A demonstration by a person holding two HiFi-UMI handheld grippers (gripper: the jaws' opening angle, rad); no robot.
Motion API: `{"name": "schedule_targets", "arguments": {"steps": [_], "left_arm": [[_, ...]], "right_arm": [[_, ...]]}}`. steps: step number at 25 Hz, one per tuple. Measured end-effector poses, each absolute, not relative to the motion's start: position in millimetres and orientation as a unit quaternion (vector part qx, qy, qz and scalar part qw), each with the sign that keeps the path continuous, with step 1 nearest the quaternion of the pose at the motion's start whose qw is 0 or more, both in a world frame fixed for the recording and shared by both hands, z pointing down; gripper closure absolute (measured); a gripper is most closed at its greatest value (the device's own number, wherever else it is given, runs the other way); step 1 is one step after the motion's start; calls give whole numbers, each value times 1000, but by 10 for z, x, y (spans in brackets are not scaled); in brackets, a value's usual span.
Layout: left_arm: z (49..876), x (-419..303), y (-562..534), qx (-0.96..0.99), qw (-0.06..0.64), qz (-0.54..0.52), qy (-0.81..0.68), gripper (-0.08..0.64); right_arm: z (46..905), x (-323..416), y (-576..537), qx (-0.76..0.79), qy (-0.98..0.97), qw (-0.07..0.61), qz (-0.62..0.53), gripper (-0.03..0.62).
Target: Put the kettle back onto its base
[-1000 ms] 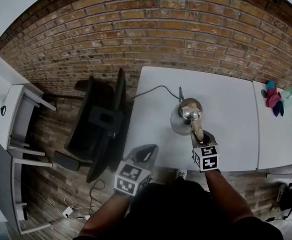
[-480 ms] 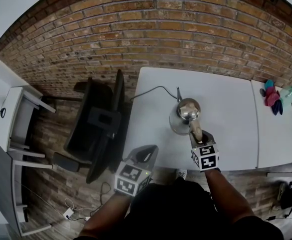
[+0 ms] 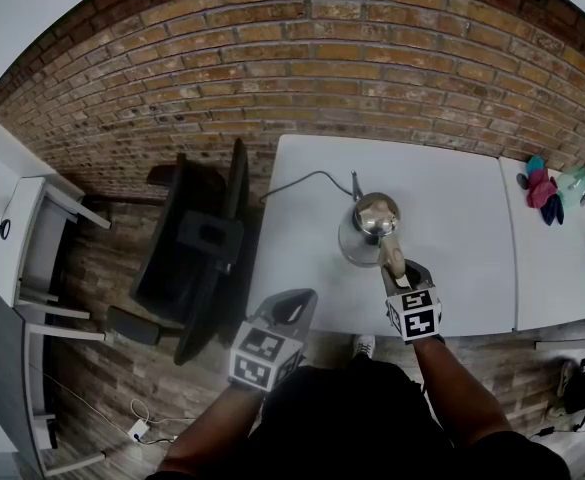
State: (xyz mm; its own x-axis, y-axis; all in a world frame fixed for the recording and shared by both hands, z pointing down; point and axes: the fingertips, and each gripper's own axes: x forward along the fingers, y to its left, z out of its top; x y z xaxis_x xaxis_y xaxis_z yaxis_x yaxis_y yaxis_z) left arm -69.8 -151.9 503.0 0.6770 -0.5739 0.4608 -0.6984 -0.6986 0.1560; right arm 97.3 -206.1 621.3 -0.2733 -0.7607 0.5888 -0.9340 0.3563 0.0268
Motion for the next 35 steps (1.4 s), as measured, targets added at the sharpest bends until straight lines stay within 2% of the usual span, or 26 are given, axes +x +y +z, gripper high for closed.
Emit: {"name": "schedule_targets", "arguments": {"steps": [8,20,26,35], "left_arm": [[4991,-714,-1393,909,159,185,-338,560],[4914,-920,-933,924,153,175,-304,560],[4833,-1143,-669,932,143,151,-297,560],[4861,-1170,-49,947,156,155,-236,560]], "right_arm": [[6098,1034,-1883,562,-770,258,159,428],[5749,889,-1207,606,-749,224,148,460],[5479,611,-650,623,-745,182,154,563],[5144,-10,249,592,-762,63,257,566]]}}
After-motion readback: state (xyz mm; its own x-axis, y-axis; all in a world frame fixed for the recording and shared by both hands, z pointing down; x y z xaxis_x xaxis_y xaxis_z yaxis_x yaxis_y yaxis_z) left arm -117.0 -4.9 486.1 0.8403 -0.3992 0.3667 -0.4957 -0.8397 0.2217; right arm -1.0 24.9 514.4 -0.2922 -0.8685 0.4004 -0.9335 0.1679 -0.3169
